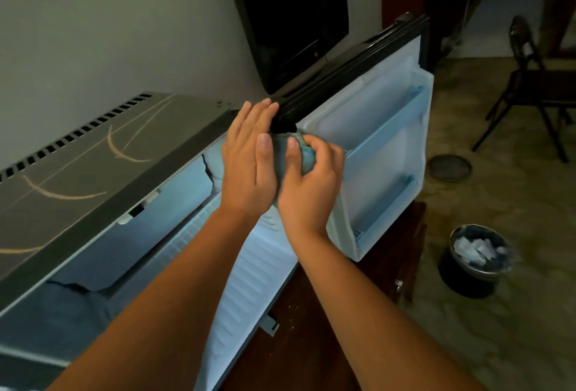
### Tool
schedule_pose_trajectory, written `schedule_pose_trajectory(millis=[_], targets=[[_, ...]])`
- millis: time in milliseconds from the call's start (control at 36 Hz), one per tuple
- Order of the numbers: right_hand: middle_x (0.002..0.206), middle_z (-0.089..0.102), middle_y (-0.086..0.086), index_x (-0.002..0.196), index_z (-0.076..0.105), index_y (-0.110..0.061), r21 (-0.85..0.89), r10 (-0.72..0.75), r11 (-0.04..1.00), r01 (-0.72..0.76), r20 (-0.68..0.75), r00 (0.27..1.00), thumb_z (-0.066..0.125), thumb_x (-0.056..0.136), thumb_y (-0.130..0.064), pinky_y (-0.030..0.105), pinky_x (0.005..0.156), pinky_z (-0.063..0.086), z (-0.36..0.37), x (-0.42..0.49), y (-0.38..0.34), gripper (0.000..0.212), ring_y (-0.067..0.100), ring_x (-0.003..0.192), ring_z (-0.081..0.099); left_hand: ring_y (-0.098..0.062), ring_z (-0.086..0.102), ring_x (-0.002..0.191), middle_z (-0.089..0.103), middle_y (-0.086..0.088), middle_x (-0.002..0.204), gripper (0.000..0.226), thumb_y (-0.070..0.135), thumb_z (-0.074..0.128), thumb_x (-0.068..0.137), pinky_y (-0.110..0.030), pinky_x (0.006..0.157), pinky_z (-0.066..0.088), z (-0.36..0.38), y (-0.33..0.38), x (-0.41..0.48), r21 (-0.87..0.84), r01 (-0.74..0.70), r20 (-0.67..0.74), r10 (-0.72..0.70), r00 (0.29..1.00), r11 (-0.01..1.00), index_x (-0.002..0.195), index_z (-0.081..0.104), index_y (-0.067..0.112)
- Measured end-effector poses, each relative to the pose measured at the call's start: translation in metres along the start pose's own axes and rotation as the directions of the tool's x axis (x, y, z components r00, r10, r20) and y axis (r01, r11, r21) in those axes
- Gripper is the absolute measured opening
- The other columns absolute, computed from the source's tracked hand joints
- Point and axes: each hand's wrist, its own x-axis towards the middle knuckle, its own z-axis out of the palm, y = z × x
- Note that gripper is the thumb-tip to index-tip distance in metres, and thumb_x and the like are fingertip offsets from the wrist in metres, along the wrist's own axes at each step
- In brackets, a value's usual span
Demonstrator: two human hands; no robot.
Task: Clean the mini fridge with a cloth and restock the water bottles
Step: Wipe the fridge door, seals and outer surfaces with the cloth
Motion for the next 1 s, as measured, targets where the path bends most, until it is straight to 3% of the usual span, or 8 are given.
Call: schedule_pose_trajectory(millis=[56,139,278,417,583,778,944,1000], targets=[[0.111,0.057,0.0,0.11,0.069,-0.008,-0.024,-0.043,0.999,0.042,-0.002,0.999,0.065,0.098,-0.025,0.004,0.083,0.042,0.002,0.001,0.004,0.021,0.003,0.098,0.056,-0.027,0.034,0.148,0.052,-0.01,0.149,0.054,0.022,0.019,0.105,-0.039,0.122,0.025,0.0,-0.004,0.0,-0.008,-0.021,-0.009,0.021,1.0,1.0,0.142,0.054,0.003],[0.111,0.059,0.003,0.11,0.07,-0.005,-0.069,-0.067,0.995,0.066,-0.003,0.998,0.067,0.097,-0.02,0.018,0.088,0.05,-0.003,-0.008,0.023,0.02,0.008,0.102,0.059,-0.028,0.04,0.143,0.057,-0.01,0.143,0.053,0.019,0.019,0.106,-0.041,0.12,0.028,-0.001,-0.011,0.004,0.01,-0.083,-0.036,0.083,0.996,0.997,0.138,0.057,0.003],[0.11,0.059,0.006,0.111,0.07,-0.002,-0.114,0.004,0.994,-0.004,0.0,1.0,0.069,0.097,-0.018,0.028,0.089,0.053,-0.01,-0.024,0.042,0.021,0.013,0.101,0.06,-0.028,0.044,0.139,0.06,-0.009,0.14,0.052,0.02,0.02,0.107,-0.045,0.116,0.032,-0.001,-0.018,0.006,0.031,-0.127,-0.066,0.129,0.989,0.991,0.137,0.059,0.004],[0.112,0.058,0.0,0.112,0.071,-0.008,-0.054,-0.03,0.998,0.03,-0.007,1.0,0.064,0.099,-0.025,0.017,0.091,0.047,-0.002,-0.009,0.014,0.022,0.006,0.102,0.058,-0.029,0.042,0.141,0.059,-0.009,0.141,0.053,0.021,0.02,0.107,-0.041,0.119,0.029,0.001,-0.017,0.004,0.028,-0.11,-0.064,0.112,0.992,0.994,0.138,0.059,0.004],[0.11,0.059,0.001,0.109,0.071,-0.007,-0.081,-0.096,0.992,0.095,-0.011,0.995,0.066,0.098,-0.023,0.019,0.089,0.049,0.0,-0.01,0.025,0.02,0.008,0.1,0.059,-0.027,0.041,0.141,0.059,-0.01,0.141,0.052,0.021,0.02,0.107,-0.037,0.12,0.028,0.001,-0.016,0.004,0.026,-0.111,-0.078,0.113,0.991,0.993,0.137,0.059,0.003],[0.104,0.052,-0.002,0.107,0.071,-0.003,-0.154,0.013,0.988,-0.008,0.031,0.999,0.069,0.096,-0.014,0.003,0.088,0.039,-0.023,-0.038,0.073,0.016,-0.003,0.094,0.051,-0.028,0.036,0.146,0.054,-0.009,0.146,0.054,0.021,0.019,0.107,-0.035,0.122,0.024,0.008,-0.01,-0.002,0.021,-0.059,-0.084,0.061,0.995,0.998,0.142,0.054,0.003],[0.113,0.052,-0.007,0.112,0.069,-0.007,-0.072,-0.055,0.996,0.055,0.005,0.998,0.063,0.1,-0.021,0.006,0.093,0.039,-0.008,-0.025,0.045,0.02,-0.007,0.103,0.051,-0.029,0.034,0.147,0.053,-0.01,0.147,0.053,0.021,0.02,0.106,-0.037,0.123,0.023,0.016,-0.008,-0.004,0.002,-0.041,-0.111,0.041,0.993,0.999,0.142,0.053,0.001],[0.115,0.055,-0.005,0.112,0.069,-0.009,-0.056,-0.075,0.996,0.075,0.005,0.997,0.062,0.1,-0.023,0.011,0.095,0.043,-0.004,-0.021,0.041,0.02,0.0,0.108,0.055,-0.03,0.034,0.147,0.053,-0.011,0.147,0.051,0.021,0.021,0.106,-0.034,0.123,0.022,0.018,-0.01,-0.004,0.012,-0.041,-0.122,0.042,0.992,0.999,0.142,0.053,0.001]])
